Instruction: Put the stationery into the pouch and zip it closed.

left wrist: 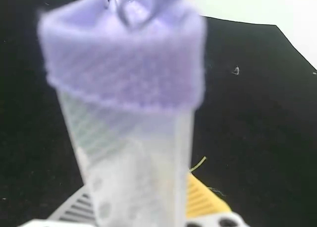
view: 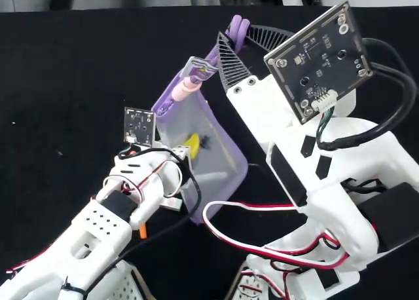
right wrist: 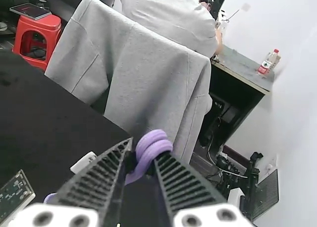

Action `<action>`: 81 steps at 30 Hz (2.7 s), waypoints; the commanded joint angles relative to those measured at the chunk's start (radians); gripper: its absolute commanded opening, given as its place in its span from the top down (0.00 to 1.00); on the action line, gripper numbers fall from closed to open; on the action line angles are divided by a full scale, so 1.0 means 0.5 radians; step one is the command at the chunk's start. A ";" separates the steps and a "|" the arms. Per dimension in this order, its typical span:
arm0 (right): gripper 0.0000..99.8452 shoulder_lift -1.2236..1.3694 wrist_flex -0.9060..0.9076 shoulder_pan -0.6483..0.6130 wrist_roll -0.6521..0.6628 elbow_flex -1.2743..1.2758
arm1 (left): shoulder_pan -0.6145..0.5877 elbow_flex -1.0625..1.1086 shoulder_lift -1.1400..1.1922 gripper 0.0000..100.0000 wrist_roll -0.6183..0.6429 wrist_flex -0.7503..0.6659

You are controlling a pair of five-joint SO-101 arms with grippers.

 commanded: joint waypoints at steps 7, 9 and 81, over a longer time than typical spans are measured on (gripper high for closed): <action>0.99 -0.066 0.018 0.037 0.006 -0.029 | -0.063 0.345 0.074 0.97 0.003 0.058; 0.99 -0.066 0.018 0.037 0.006 -0.029 | -0.063 0.345 0.074 0.97 0.003 0.058; 0.99 -0.216 -0.298 0.663 -0.009 0.222 | 0.066 0.446 -2.145 0.97 -0.006 0.058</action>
